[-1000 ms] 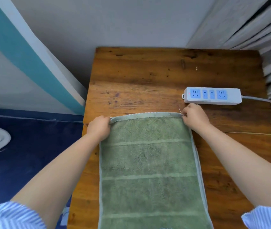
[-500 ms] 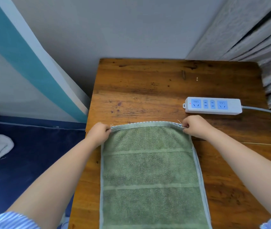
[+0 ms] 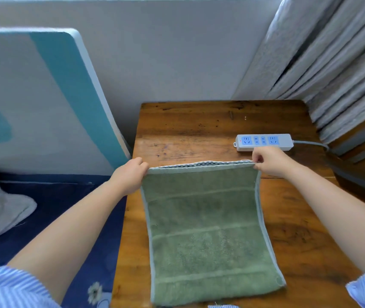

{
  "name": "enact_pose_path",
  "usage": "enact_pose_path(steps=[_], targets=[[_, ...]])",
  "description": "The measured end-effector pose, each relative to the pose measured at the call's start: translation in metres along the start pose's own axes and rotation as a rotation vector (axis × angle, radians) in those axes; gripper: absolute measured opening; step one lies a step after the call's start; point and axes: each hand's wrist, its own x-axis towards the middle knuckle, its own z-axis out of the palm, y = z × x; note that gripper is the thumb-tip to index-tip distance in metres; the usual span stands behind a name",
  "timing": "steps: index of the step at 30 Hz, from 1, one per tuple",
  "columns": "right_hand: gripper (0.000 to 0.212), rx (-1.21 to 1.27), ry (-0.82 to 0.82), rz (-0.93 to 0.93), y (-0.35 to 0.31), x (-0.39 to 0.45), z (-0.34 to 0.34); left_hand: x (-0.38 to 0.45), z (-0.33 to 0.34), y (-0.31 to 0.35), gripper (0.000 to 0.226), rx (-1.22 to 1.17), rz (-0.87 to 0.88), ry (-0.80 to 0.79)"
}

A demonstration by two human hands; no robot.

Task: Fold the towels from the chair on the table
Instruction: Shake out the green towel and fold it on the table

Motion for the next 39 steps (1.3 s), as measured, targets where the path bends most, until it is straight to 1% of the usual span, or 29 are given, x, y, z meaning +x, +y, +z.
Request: enact_pose_path(steps=[1,3,5,7,9,12,14,16,18,21,24,27,30,31,32,33,35,36,37,39], targets=[[0.025,-0.015,0.042,0.009,-0.006,-0.012,-0.005,-0.008,-0.010,0.003,0.010,-0.020,-0.009,0.057],[0.016,-0.038,0.148,0.032,-0.019,-0.034,-0.015,-0.022,-0.032,0.009,0.009,-0.089,-0.031,0.182],[0.031,-0.089,0.258,0.051,-0.038,-0.062,-0.029,-0.044,-0.060,0.016,0.012,-0.171,-0.049,0.331],[0.031,-0.140,0.373,0.049,-0.056,-0.079,-0.048,-0.057,-0.090,0.024,0.016,-0.261,-0.074,0.468],[0.030,-0.108,0.535,0.036,-0.076,-0.105,-0.070,-0.078,-0.120,0.030,0.018,-0.350,-0.091,0.617],[0.032,-0.018,0.822,0.046,-0.095,-0.137,-0.097,-0.105,-0.151,0.029,0.014,-0.448,-0.094,0.843],[0.032,0.017,0.932,0.054,-0.105,-0.153,-0.108,-0.120,-0.164,0.024,0.015,-0.438,-0.068,0.930],[0.031,0.024,0.956,0.026,-0.112,-0.165,-0.117,-0.133,-0.176,0.019,0.022,-0.375,-0.039,0.956],[0.032,-0.013,0.935,-0.039,-0.112,-0.172,-0.127,-0.142,-0.186,0.012,0.027,-0.293,-0.029,0.933],[0.035,-0.088,0.887,-0.099,-0.110,-0.182,-0.149,-0.155,-0.206,-0.001,0.033,-0.040,-0.005,0.880],[0.037,-0.164,0.813,-0.086,-0.110,-0.189,-0.167,-0.165,-0.227,-0.008,0.036,0.149,0.033,0.869],[0.040,-0.220,0.754,-0.089,-0.114,-0.193,-0.178,-0.172,-0.238,-0.006,0.037,0.243,0.025,0.855],[0.043,-0.256,0.726,-0.083,-0.120,-0.192,-0.185,-0.175,-0.244,-0.003,0.038,0.261,-0.012,0.833],[0.043,-0.239,0.753,-0.086,-0.123,-0.193,-0.189,-0.176,-0.247,-0.002,0.037,0.248,-0.015,0.848],[0.042,-0.203,0.818,-0.094,-0.125,-0.195,-0.192,-0.177,-0.249,-0.001,0.036,0.229,-0.024,0.885],[0.040,-0.168,0.922,-0.111,-0.128,-0.198,-0.194,-0.177,-0.252,0.000,0.036,0.199,-0.034,0.953],[0.038,-0.051,1.201,-0.185,-0.132,-0.204,-0.189,-0.174,-0.252,0.005,0.034,0.032,-0.033,1.114],[0.038,0.014,1.276,-0.199,-0.133,-0.203,-0.186,-0.173,-0.251,0.007,0.032,-0.040,-0.048,1.156],[0.039,0.032,1.239,-0.178,-0.133,-0.199,-0.183,-0.171,-0.248,0.009,0.031,-0.058,-0.069,1.112],[0.037,-0.051,0.910,-0.056,-0.132,-0.192,-0.170,-0.162,-0.234,0.011,0.030,0.035,-0.085,0.865]])
